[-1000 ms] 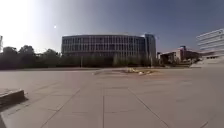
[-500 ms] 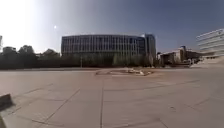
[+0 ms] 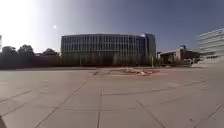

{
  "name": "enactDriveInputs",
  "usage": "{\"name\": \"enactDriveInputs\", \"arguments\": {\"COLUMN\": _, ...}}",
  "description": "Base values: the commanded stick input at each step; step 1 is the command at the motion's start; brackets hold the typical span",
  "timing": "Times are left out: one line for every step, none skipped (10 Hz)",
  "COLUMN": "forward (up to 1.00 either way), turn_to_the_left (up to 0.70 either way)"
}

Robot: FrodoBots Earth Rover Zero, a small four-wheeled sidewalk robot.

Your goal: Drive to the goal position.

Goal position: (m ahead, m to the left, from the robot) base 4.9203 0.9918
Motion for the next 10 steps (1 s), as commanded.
{"name": "enactDriveInputs", "arguments": {"forward": 0.70, "turn_to_the_left": 0.00}}
{"name": "enactDriveInputs", "arguments": {"forward": 0.70, "turn_to_the_left": 0.00}}
{"name": "enactDriveInputs", "arguments": {"forward": 0.70, "turn_to_the_left": 0.00}}
{"name": "enactDriveInputs", "arguments": {"forward": 0.70, "turn_to_the_left": 0.00}}
{"name": "enactDriveInputs", "arguments": {"forward": 0.70, "turn_to_the_left": 0.00}}
{"name": "enactDriveInputs", "arguments": {"forward": 0.70, "turn_to_the_left": 0.00}}
{"name": "enactDriveInputs", "arguments": {"forward": 0.70, "turn_to_the_left": 0.00}}
{"name": "enactDriveInputs", "arguments": {"forward": 0.70, "turn_to_the_left": 0.00}}
{"name": "enactDriveInputs", "arguments": {"forward": 0.70, "turn_to_the_left": 0.00}}
{"name": "enactDriveInputs", "arguments": {"forward": 0.70, "turn_to_the_left": 0.00}}
